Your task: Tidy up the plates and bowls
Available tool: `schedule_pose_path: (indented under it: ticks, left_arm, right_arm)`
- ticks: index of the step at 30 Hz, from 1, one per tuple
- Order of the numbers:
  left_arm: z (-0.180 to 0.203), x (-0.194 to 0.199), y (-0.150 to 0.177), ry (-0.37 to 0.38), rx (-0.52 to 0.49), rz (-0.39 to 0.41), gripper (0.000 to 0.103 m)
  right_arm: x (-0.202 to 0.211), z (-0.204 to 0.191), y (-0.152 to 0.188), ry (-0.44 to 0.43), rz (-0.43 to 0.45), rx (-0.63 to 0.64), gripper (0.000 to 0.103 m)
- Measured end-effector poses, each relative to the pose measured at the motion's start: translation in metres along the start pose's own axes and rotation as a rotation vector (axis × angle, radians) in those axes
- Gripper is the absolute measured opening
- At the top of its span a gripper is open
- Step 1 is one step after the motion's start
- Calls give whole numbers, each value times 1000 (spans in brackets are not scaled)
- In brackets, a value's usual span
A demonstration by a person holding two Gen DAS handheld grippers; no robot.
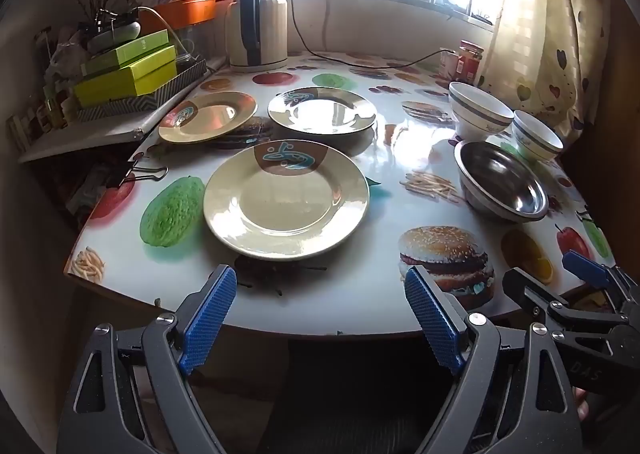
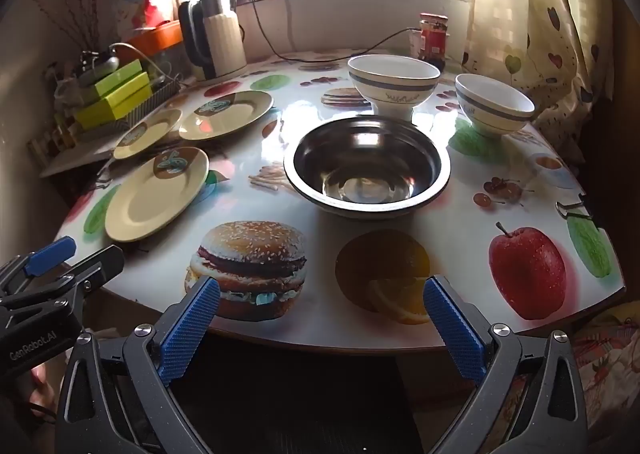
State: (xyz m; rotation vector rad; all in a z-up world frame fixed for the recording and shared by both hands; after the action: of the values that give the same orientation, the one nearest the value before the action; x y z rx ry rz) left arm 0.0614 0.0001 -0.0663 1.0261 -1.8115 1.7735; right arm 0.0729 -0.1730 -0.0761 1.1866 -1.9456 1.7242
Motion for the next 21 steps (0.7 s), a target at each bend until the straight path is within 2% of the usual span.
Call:
schedule_pose_path:
  ticks: [11, 21]
  left_arm:
    - [-2, 2, -8, -13, -8, 24, 87]
    - [-5, 6, -11, -64, -21, 41, 87]
  right_arm:
    - [4, -4, -10, 6, 16, 16, 103]
    - [6, 0, -10, 20, 29, 15, 103]
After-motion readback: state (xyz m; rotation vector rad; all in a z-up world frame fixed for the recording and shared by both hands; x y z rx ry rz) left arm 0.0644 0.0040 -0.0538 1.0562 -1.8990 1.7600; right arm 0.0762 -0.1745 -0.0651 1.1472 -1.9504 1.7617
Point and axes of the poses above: each gripper's, at about its wrist camera, not at the fingertips, and x roughly against the way its jaws point, z to its right, y to its underside, the point moved 9 cm from there along -x, roughly the way its jaws point, and after that the axes turned 13 degrees about -y, right-handed, at the moved point
